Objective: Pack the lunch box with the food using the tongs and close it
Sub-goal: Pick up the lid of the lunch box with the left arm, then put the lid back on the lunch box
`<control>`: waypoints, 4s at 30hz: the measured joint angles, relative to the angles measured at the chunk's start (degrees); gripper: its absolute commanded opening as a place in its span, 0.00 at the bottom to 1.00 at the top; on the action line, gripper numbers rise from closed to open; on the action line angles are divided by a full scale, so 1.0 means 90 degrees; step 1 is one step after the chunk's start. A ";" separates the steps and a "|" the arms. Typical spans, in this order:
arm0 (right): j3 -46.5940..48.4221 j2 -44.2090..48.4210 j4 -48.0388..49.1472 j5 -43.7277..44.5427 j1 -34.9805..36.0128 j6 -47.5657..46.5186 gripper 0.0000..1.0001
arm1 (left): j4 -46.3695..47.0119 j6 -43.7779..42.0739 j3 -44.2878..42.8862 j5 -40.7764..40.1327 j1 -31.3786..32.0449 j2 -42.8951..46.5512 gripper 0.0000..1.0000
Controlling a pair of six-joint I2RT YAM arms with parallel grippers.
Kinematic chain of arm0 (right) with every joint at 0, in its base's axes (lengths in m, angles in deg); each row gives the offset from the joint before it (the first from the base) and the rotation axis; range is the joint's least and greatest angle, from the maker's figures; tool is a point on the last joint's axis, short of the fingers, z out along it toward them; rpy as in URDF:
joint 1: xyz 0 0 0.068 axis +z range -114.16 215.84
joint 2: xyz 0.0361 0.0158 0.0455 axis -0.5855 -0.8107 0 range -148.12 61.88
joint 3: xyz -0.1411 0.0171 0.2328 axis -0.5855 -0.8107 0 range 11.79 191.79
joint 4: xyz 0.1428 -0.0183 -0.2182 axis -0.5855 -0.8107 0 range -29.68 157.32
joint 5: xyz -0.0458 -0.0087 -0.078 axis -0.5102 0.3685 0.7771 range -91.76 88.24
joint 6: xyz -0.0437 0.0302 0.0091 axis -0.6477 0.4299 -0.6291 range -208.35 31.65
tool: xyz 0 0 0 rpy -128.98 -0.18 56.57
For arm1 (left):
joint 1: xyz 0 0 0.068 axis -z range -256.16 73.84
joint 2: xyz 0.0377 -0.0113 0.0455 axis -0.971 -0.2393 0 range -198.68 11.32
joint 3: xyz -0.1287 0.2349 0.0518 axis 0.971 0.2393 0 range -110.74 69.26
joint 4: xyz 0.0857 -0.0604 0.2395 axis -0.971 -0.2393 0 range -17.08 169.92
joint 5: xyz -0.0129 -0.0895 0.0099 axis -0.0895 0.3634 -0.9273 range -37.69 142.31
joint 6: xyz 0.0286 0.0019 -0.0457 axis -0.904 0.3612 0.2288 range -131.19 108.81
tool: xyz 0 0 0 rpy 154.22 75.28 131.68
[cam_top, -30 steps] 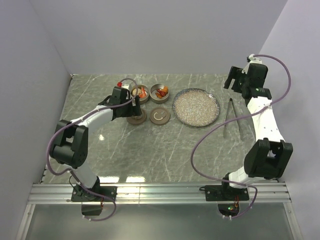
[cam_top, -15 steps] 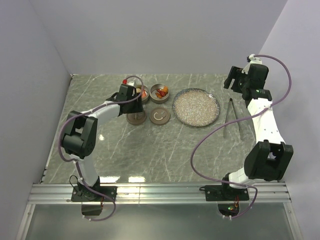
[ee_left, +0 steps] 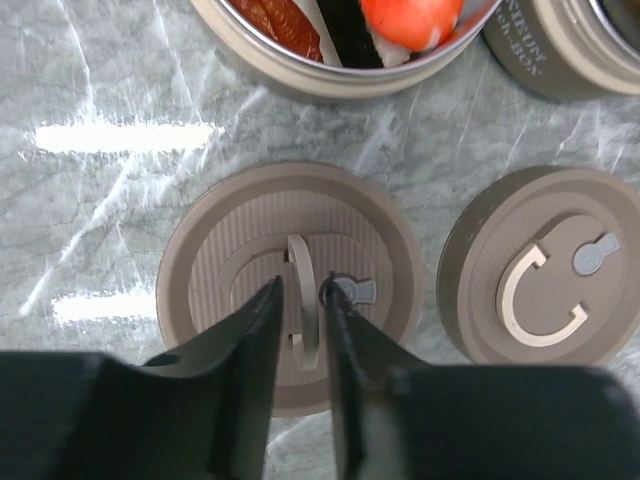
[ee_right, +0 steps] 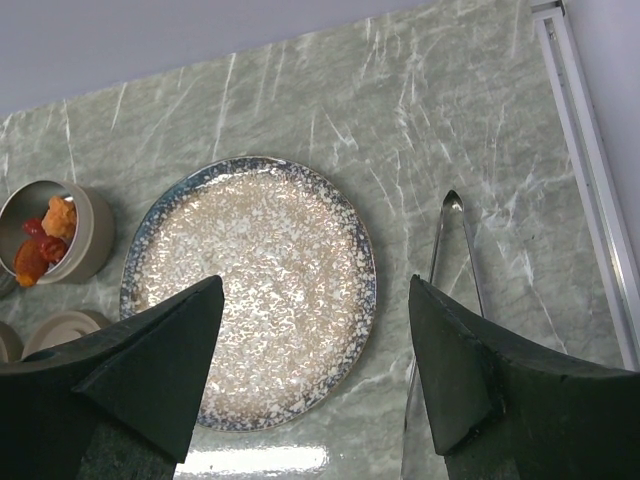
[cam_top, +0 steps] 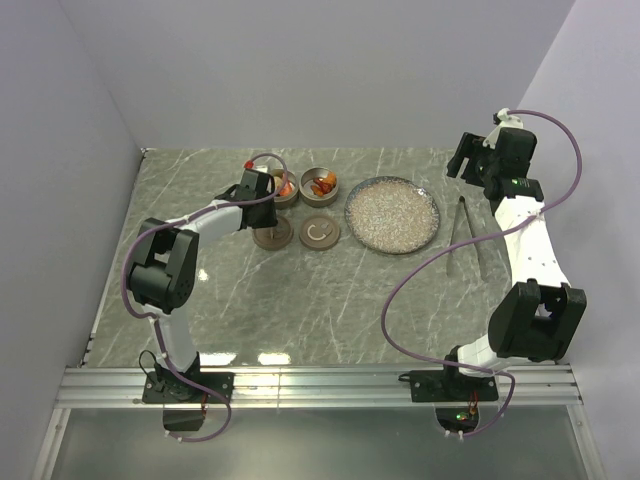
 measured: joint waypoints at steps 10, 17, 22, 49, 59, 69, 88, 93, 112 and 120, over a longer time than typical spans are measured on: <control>-0.0117 0.0000 0.0102 -0.0002 0.0000 0.0002 0.81 | -0.0153 -0.0002 0.0002 0.0066 0.0022 -0.0010 0.25; -0.0330 0.0002 0.0165 -0.0070 0.0000 0.0015 0.81 | -0.0019 -0.0080 0.0134 0.0223 0.0022 -0.0010 0.03; -0.0338 0.0017 0.0185 -0.0114 0.0000 0.0024 0.81 | 0.0010 -0.0226 0.0158 0.0316 0.0024 0.0012 0.00; -0.0753 0.0381 0.0379 0.0061 0.0000 0.0100 0.81 | -0.2701 -0.0784 -0.4622 0.0512 -0.0406 -0.1469 0.00; -0.0712 0.0355 0.0338 0.0148 0.0000 0.0146 0.81 | -0.2630 -0.0719 -0.4609 0.0857 -0.0420 -0.2038 0.00; -0.0704 0.0323 0.0272 0.0177 0.0012 0.0146 0.81 | -0.2242 -0.0697 -0.4622 0.0855 -0.0488 -0.2132 0.00; -0.0359 0.0090 0.0126 0.0206 0.0024 0.0143 0.81 | -0.1834 -0.0590 -0.4966 0.1088 -0.0695 -0.2676 0.00; -0.0253 0.0024 0.0109 0.0219 0.0034 0.0143 0.81 | -0.1834 -0.0568 -0.4993 0.1088 -0.0695 -0.2708 0.00; 0.0044 -0.0299 0.0032 0.0250 0.0393 0.0151 0.84 | -0.1829 -0.0685 -0.5013 0.1027 -0.0675 -0.2730 0.46; 0.0372 -0.0512 -0.0041 0.0384 0.1056 0.0017 0.85 | -0.1994 -0.0687 -0.5010 0.0896 -0.0678 -0.2373 0.55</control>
